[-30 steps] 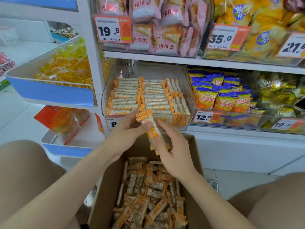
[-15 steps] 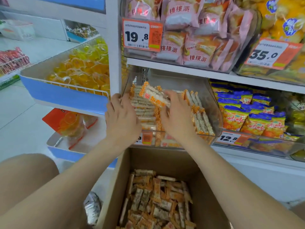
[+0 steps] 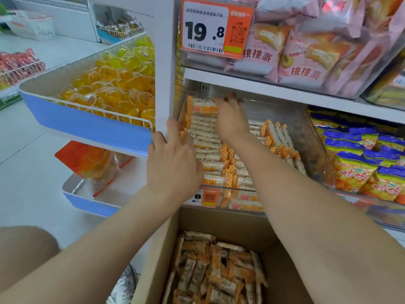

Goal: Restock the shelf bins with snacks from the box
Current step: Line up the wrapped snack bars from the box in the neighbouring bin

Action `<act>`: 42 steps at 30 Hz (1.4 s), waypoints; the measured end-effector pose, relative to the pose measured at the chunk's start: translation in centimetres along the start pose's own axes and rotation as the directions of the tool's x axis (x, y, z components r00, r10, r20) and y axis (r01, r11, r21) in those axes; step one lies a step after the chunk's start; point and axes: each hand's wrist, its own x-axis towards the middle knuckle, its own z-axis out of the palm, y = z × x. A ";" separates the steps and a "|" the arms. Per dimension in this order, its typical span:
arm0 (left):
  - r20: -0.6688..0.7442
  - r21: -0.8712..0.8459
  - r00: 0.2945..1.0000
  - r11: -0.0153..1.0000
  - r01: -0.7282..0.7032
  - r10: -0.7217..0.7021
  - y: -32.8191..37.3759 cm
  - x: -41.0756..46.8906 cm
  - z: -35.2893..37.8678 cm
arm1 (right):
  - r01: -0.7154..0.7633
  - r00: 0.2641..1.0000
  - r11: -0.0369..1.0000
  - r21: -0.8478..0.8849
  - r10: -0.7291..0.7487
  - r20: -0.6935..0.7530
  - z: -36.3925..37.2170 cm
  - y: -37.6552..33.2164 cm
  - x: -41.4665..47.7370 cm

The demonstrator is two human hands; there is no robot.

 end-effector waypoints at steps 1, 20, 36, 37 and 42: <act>-0.002 0.004 1.000 1.000 0.004 -0.004 0.1 0.0 -0.1 | -0.008 1.000 0.999 -0.034 0.008 -0.009 0.0 -0.2 0.0; -0.082 0.049 0.996 0.999 -0.021 0.025 0.4 -0.5 -0.7 | 0.060 0.992 0.995 -0.080 -0.069 -0.110 -2.4 -1.0 -5.0; 0.694 -0.350 0.555 0.888 -0.298 0.459 3.9 -13.3 4.7 | -0.223 0.784 0.953 0.205 0.050 0.619 1.2 6.0 -33.1; 0.739 -0.355 0.497 0.890 -0.287 0.455 3.9 -13.6 6.0 | -0.243 0.680 0.953 0.180 0.035 0.732 2.6 6.4 -33.7; 0.883 -0.232 0.364 0.950 -0.210 0.297 2.8 -16.6 12.9 | -0.258 0.368 0.964 0.062 0.039 0.929 8.2 7.6 -36.1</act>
